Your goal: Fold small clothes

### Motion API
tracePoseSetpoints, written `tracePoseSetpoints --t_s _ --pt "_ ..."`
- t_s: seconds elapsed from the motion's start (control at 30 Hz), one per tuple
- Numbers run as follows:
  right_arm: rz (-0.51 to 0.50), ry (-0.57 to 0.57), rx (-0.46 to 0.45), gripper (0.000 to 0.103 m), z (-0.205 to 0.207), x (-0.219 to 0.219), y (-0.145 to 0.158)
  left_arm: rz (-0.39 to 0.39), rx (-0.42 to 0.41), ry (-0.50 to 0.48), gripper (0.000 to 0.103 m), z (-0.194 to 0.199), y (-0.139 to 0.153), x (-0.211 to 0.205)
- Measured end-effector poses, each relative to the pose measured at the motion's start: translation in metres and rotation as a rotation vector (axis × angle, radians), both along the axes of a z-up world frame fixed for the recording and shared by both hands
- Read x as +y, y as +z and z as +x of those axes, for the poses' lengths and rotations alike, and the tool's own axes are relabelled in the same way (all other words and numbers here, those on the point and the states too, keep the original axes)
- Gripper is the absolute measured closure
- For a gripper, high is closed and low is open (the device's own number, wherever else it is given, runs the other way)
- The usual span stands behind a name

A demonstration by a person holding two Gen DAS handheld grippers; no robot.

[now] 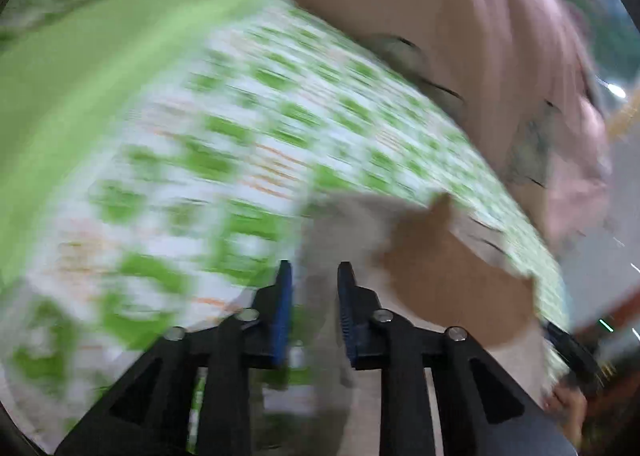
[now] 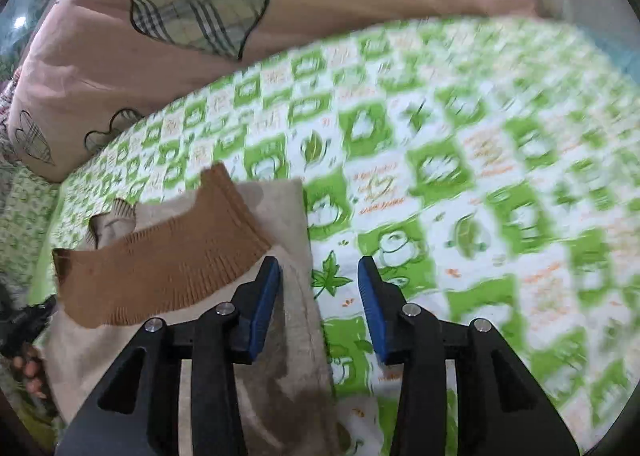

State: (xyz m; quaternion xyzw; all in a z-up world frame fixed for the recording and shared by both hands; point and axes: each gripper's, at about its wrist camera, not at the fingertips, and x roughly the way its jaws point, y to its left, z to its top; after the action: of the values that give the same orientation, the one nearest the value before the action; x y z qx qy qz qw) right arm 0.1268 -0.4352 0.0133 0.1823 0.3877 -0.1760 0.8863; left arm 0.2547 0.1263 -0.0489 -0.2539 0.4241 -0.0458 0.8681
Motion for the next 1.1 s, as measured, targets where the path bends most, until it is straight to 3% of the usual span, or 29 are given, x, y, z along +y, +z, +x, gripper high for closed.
tracePoseSetpoints --t_s 0.07,0.17,0.3,0.4,0.47,0.53,0.6,0.67,0.73,0.83,0.93,1.1 --pt "-0.008 0.062 -0.066 0.060 -0.009 0.022 0.015 -0.054 -0.018 -0.005 0.080 -0.018 0.005 0.002" --pt "0.081 0.271 -0.093 0.060 -0.006 0.065 0.021 -0.078 -0.079 -0.082 0.080 -0.049 0.023 -0.022" --pt "0.156 0.528 -0.010 0.060 0.022 0.126 0.006 -0.091 -0.144 -0.253 0.075 -0.092 0.039 -0.070" --pt "0.172 0.660 0.082 0.060 0.053 0.162 -0.013 -0.100 -0.090 -0.325 0.074 -0.106 0.024 -0.092" --pt "0.181 0.638 0.137 0.060 0.076 0.168 -0.028 -0.059 -0.011 -0.314 0.074 -0.111 0.004 -0.096" --pt "0.185 0.533 0.145 0.060 0.099 0.155 -0.040 -0.086 0.043 -0.307 0.075 -0.120 -0.014 -0.092" --pt "0.200 0.440 0.097 0.060 0.109 0.138 -0.040 -0.138 0.023 -0.290 0.076 -0.135 -0.018 -0.081" --pt "0.148 0.320 0.055 0.060 0.109 0.122 -0.036 -0.147 0.021 -0.274 0.076 -0.144 -0.016 -0.074" --pt "0.198 0.245 0.006 0.060 0.098 0.106 -0.031 -0.142 0.018 -0.257 0.075 -0.153 -0.011 -0.071" --pt "0.285 0.271 -0.061 0.060 0.063 0.106 -0.017 -0.112 0.004 -0.268 0.068 -0.146 0.001 -0.072" --pt "0.239 0.325 -0.093 0.060 0.034 0.120 -0.003 -0.087 -0.030 -0.312 0.068 -0.128 0.018 -0.087" --pt "0.132 0.367 -0.042 0.059 0.041 0.125 0.003 0.015 -0.081 -0.380 0.062 -0.072 0.039 -0.126"
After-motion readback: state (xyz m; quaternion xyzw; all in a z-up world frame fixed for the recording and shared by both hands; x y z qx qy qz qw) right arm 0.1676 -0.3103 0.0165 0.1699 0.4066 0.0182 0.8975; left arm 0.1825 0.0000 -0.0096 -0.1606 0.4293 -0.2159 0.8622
